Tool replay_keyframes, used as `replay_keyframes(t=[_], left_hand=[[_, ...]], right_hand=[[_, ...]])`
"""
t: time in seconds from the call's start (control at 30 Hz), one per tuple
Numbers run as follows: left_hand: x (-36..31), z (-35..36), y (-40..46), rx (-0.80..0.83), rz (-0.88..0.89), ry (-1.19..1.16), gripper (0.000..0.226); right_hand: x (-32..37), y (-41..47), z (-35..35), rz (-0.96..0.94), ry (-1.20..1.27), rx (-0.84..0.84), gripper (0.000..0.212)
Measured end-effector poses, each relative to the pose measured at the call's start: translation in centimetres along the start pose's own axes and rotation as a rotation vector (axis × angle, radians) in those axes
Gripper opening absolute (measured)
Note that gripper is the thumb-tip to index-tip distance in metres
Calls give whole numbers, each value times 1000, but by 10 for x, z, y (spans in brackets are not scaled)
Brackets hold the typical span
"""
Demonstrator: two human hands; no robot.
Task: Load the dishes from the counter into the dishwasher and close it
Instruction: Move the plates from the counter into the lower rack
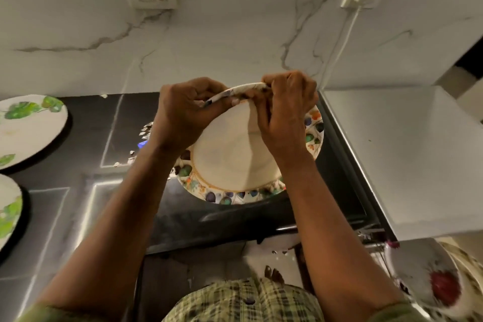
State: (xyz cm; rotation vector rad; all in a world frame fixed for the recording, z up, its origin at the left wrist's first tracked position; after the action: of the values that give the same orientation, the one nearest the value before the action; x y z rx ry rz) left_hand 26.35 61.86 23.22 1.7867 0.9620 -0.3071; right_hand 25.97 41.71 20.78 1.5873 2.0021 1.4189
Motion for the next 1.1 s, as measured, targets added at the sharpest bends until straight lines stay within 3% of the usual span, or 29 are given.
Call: replay_keyframes(t=[0.2, 0.33, 0.43, 0.57, 0.87, 1.03, 1.1], left_hand=[[14, 35, -4, 247, -16, -109, 18], [15, 56, -18, 269, -79, -144, 21], [-7, 75, -12, 280, -48, -185, 23], [-36, 103, -1, 350, -12, -168, 28], [-80, 155, -6, 362, -31, -147, 21], [-127, 196, -1, 431, 49, -85, 27], [-139, 207, 4, 448, 80, -60, 31]], right_hand=[[-42, -34, -39, 267, -2, -211, 30], [-69, -56, -54, 460, 20, -236, 32], [-73, -58, -70, 377, 9, -219, 37], [-80, -45, -94, 206, -50, -232, 24], [-143, -73, -152, 511, 84, -415, 50], [-161, -66, -183, 295, 2, -404, 34], [-164, -62, -187, 285, -41, -409, 39]])
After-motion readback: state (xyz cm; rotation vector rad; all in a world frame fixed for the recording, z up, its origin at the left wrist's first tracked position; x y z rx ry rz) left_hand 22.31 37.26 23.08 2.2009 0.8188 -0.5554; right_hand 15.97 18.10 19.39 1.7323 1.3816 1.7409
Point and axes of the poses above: each hand's wrist, its own y-axis towards the middle knuckle, its own z-axis out of the palm, x = y × z, the point moved 4 cm from there along y, towards the middle knuckle, and after that the axes turned 1 degree about -y, right-handed, at the moved point
